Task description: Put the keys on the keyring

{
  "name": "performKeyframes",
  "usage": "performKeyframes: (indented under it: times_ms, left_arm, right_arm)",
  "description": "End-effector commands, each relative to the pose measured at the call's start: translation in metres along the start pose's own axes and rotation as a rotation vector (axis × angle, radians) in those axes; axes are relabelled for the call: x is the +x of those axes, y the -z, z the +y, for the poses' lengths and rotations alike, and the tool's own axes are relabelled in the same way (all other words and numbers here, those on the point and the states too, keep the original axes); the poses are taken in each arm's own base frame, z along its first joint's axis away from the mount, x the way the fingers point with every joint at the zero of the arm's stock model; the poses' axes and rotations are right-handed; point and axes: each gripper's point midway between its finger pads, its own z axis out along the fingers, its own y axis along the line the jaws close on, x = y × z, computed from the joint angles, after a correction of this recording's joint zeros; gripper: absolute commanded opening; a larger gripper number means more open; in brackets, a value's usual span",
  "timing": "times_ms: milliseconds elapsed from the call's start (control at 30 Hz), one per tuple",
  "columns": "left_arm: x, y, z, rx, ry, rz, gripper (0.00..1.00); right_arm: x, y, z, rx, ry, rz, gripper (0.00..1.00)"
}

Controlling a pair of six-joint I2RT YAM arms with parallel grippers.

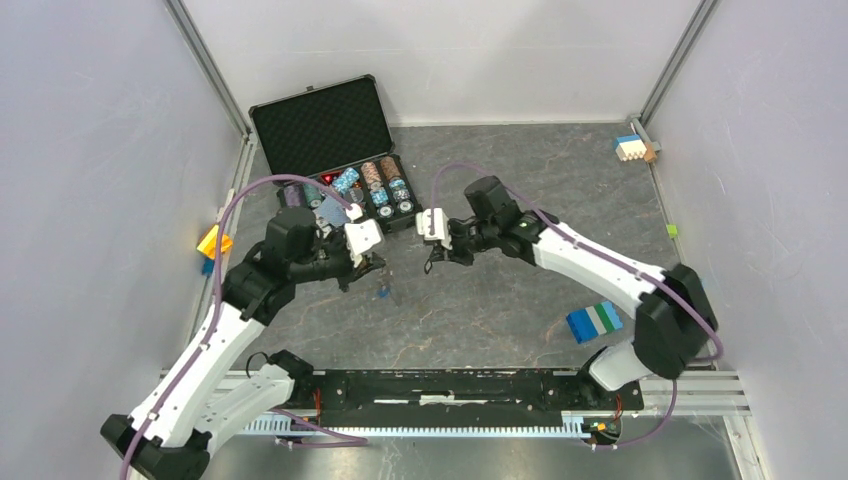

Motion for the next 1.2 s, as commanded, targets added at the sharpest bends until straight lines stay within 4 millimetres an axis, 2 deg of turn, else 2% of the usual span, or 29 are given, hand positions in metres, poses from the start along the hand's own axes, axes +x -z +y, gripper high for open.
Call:
performKeyframes:
  times_ms: [0, 233, 400, 633, 867, 1033, 1167]
  left_arm:
    - [-0.031, -0.013, -0.001, 0.08, -0.083, -0.115, 0.02]
    - [-0.051, -0.033, -0.003, 0.156, -0.07, -0.154, 0.02]
    - [-0.065, -0.04, -0.006, 0.203, -0.074, -0.216, 0.02]
    - [-0.075, -0.057, -0.016, 0.251, -0.056, -0.2, 0.02]
    - [-0.07, -0.059, -0.018, 0.217, -0.052, -0.195, 0.02]
    - [-0.067, -0.055, -0.018, 0.192, -0.076, -0.197, 0.02]
    - [-0.064, -0.054, -0.02, 0.195, -0.09, -0.198, 0.02]
  right_arm:
    - [-0.052, 0.034, 0.002, 0.04, 0.04, -0.208, 0.0]
    - [-0.096, 0.083, 0.014, 0.064, 0.061, -0.442, 0.0]
    - [-0.111, 0.101, 0.018, 0.063, 0.021, -0.541, 0.0]
    - [-0.121, 0.102, 0.023, 0.013, -0.085, -0.63, 0.0]
    - [-0.114, 0.095, 0.026, -0.02, -0.135, -0.637, 0.0]
    - [-0.098, 0.087, 0.02, 0.021, -0.129, -0.564, 0.0]
    - [-0.096, 0.084, 0.023, -0.01, -0.139, -0.563, 0.0]
